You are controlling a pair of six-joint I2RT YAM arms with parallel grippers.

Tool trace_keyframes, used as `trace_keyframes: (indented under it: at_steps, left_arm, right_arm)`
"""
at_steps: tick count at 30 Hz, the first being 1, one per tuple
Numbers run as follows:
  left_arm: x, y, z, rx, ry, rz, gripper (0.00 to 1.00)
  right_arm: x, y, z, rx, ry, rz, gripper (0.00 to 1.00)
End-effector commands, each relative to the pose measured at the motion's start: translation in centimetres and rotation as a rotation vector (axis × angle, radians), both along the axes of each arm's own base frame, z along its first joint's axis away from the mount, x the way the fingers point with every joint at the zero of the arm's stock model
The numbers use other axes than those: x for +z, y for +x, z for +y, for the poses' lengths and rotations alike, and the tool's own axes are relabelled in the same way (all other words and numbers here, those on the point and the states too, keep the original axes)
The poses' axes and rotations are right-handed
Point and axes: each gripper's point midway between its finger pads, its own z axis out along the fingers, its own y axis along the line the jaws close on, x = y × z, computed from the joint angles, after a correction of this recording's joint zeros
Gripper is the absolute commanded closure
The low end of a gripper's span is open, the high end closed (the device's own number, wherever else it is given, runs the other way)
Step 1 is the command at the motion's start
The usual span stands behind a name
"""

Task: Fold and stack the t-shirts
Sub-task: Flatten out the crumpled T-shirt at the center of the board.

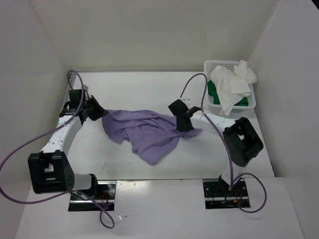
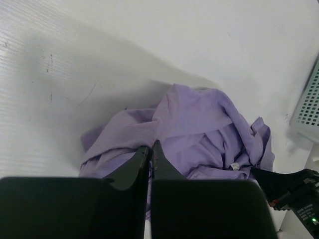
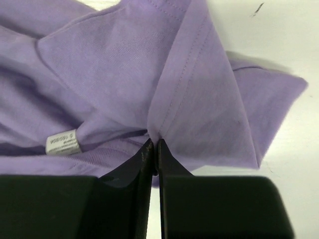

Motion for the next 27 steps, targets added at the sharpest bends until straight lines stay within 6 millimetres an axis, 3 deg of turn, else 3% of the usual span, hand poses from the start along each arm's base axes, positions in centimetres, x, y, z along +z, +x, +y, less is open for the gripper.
trace_keyframes:
  at_steps: [1,2,4,5,7,9,10,11,12,14,15,17,18,19,22,23,24,27]
  left_arm:
    - [1.4,0.7,-0.2,-0.029,0.009,-0.05,1.0]
    - [2.5,0.8,-0.4,-0.037,0.004,-0.071,1.0]
    - [4.9,0.9,-0.4,-0.03,0.002,-0.119,1.0]
    - [6.0,0.7,-0.4,-0.03,0.004,-0.136,1.0]
    - [11.1,0.9,-0.4,-0.024,0.008,-0.249,1.0]
    - [14.2,0.6,-0.6,-0.032,0.009,-0.304,1.0]
    - [17.5,0.6,-0.6,-0.033,0.018,-0.374,1.0]
    - [19.1,0.2,-0.5,-0.023,0.028,-0.4,1.0]
    - [20.9,-0.1,-0.2,-0.02,0.052,-0.441,1.0]
    - [24.4,-1.1,1.1,0.029,0.098,-0.508,1.0]
    - [28.3,-1.7,1.5,0.038,0.136,-0.591,1.0]
    - [31.6,-2.9,2.1,0.078,0.173,-0.65,1.0]
    - [32.9,-3.0,2.4,0.086,0.19,-0.674,1.0]
    - [36.2,-4.2,2.5,0.1,0.213,-0.751,1.0]
    - [39.5,-5.4,3.7,0.164,0.272,-0.804,1.0]
    - [41.6,-6.3,4.2,0.195,0.296,-0.85,1.0]
    - [42.6,-6.9,4.3,0.208,0.301,-0.875,1.0]
    - [44.1,-7.4,4.7,0.226,0.326,-0.906,1.0]
  right_arm:
    - [6.6,1.7,0.5,-0.026,0.054,-0.148,0.89]
    - [7.7,1.3,0.2,-0.026,0.053,-0.147,0.91]
    - [12.7,1.6,-0.1,-0.041,0.107,-0.25,0.92]
    - [14.1,1.2,-0.6,-0.046,0.108,-0.265,0.94]
    - [19.0,1.6,-1.1,-0.063,0.135,-0.363,0.97]
    - [24.1,1.4,-2.2,-0.062,0.146,-0.451,0.99]
    - [25.9,1.4,-3.0,-0.083,0.132,-0.495,1.0]
    - [27.8,1.4,-3.4,-0.089,0.134,-0.534,1.0]
    - [31.5,1.3,-3.9,-0.086,0.156,-0.61,1.0]
    - [35.8,1.1,-4.9,-0.104,0.173,-0.706,1.0]
    - [39.6,0.8,-5.5,-0.109,0.2,-0.786,1.0]
    - [43.3,0.1,-6.6,-0.122,0.219,-0.868,1.0]
    - [46.6,-0.8,-7.6,-0.129,0.238,-0.941,1.0]
    - [47.6,-1.0,-8.0,-0.134,0.232,-0.96,1.0]
    - [52.5,-3.1,-9.2,-0.148,0.277,-1.078,1.0]
    - [53.8,-3.6,-9.6,-0.154,0.297,-1.111,1.0]
    - [56.1,-5.0,-10.4,-0.167,0.352,-1.165,1.0]
    - [59.3,-6.7,-10.9,-0.163,0.429,-1.244,1.0]
